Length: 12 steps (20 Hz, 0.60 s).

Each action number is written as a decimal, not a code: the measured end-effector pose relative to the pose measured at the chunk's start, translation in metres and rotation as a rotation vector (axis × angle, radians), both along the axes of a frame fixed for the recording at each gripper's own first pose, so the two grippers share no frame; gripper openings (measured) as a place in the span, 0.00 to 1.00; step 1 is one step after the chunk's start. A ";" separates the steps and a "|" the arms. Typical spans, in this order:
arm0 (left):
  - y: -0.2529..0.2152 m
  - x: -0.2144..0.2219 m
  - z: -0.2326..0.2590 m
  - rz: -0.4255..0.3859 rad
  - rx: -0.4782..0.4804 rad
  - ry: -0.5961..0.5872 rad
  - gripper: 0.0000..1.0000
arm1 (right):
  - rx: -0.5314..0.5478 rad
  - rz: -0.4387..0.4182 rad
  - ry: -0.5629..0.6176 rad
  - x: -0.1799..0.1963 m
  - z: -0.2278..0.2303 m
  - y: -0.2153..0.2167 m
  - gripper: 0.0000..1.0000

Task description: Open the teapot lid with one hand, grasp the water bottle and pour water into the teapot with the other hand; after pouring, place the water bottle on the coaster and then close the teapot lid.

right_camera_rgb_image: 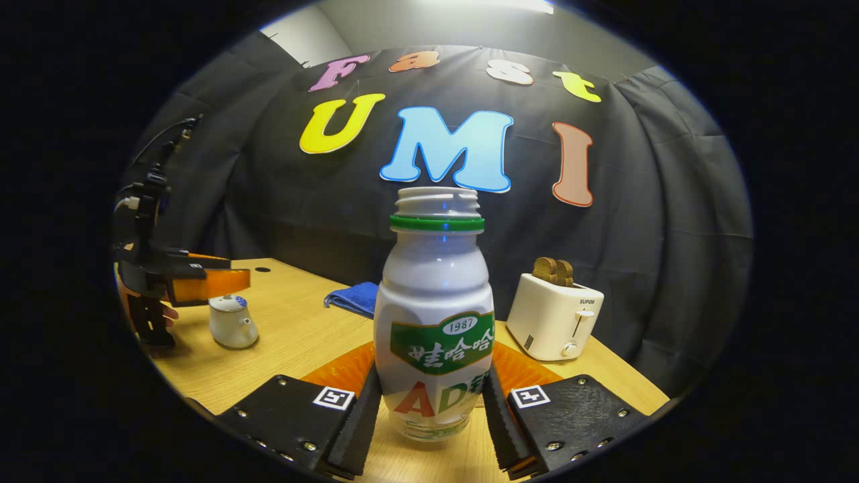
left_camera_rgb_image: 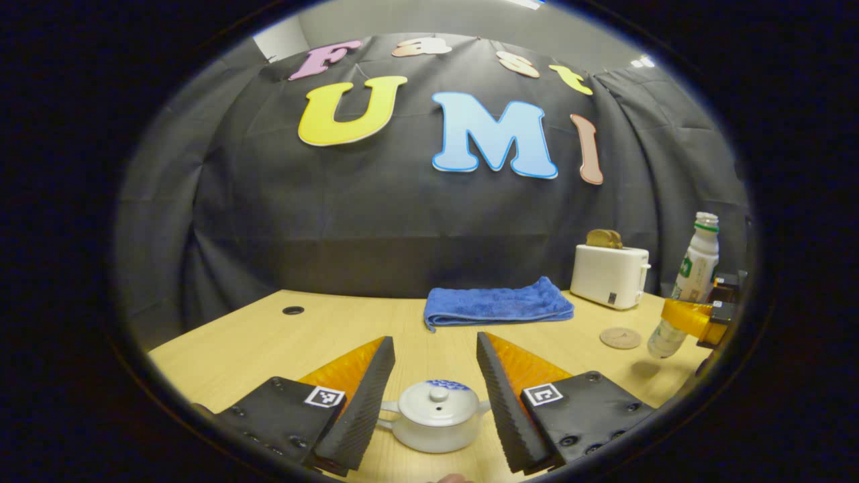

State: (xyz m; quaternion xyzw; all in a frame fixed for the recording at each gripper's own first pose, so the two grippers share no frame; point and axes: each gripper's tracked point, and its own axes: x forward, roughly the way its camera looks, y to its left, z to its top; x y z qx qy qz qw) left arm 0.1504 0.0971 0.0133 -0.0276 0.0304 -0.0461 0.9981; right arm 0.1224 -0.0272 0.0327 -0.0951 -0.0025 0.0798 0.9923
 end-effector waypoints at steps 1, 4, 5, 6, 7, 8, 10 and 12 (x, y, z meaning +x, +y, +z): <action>0.004 -0.006 0.012 0.015 -0.007 -0.026 0.87 | 0.017 -0.010 0.000 0.005 0.001 -0.006 0.70; 0.012 -0.035 0.048 0.040 -0.035 -0.119 0.99 | 0.085 -0.049 0.029 0.025 -0.001 -0.028 0.70; 0.012 -0.043 0.059 0.034 -0.042 -0.145 0.99 | 0.109 -0.053 0.037 0.033 -0.001 -0.033 0.70; 0.012 -0.051 0.068 0.028 -0.043 -0.168 0.99 | 0.129 -0.060 0.052 0.041 -0.002 -0.038 0.70; 0.014 -0.058 0.075 0.025 -0.042 -0.185 0.99 | 0.147 -0.067 0.069 0.050 -0.003 -0.042 0.70; 0.016 -0.063 0.080 0.021 -0.043 -0.197 0.99 | 0.159 -0.071 0.079 0.057 -0.004 -0.044 0.70; 0.022 -0.071 0.081 0.017 -0.055 -0.204 0.99 | 0.150 -0.089 0.075 0.073 -0.005 -0.047 0.70; 0.026 -0.074 0.076 0.015 -0.066 -0.182 0.99 | 0.119 -0.096 0.063 0.085 -0.007 -0.045 0.70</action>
